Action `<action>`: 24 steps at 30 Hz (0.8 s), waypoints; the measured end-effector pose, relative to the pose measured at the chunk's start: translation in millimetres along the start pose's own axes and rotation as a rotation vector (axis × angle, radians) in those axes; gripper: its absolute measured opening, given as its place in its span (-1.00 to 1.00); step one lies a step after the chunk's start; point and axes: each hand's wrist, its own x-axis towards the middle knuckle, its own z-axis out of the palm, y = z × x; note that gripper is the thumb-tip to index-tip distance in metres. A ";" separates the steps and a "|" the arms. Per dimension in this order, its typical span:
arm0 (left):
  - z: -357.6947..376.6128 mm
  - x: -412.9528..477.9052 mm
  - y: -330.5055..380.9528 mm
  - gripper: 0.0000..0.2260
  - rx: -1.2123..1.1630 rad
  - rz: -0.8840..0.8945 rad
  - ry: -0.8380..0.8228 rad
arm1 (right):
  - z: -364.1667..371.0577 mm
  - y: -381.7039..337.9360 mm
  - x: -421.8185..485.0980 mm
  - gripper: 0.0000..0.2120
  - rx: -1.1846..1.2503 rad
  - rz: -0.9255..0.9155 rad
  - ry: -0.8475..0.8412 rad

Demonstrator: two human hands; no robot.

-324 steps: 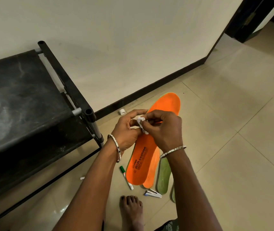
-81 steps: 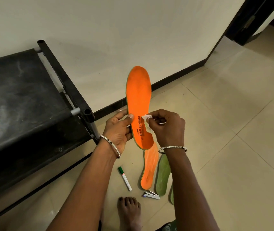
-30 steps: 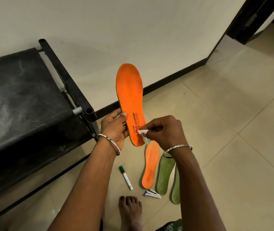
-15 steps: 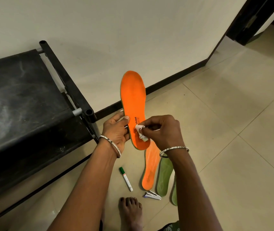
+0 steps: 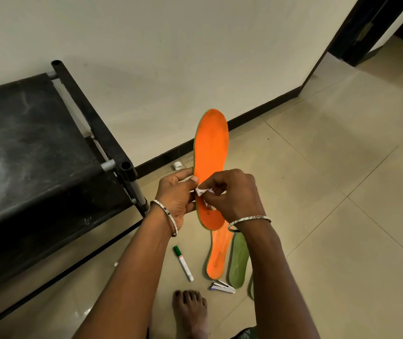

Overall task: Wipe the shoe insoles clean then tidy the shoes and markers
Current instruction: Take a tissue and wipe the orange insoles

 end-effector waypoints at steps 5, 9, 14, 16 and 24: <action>-2.9 -2.3 1.2 -0.80 0.139 0.019 -0.053 | 0.9 0.6 0.8 -0.95 0.014 0.006 0.033; 3.2 -5.9 -0.1 -0.78 0.222 0.033 -0.125 | -0.4 6.7 5.2 -0.89 -0.019 0.073 0.289; -0.2 -2.1 -0.9 -0.76 0.252 0.089 -0.053 | -5.2 6.5 0.1 -0.91 0.078 0.024 0.041; -3.3 0.2 -0.5 -0.72 0.264 0.110 -0.010 | -8.0 3.3 -2.2 -0.90 0.113 0.008 -0.115; -0.7 -4.5 1.7 -0.72 0.312 0.109 -0.123 | -5.1 8.0 4.6 -0.89 0.046 0.127 0.250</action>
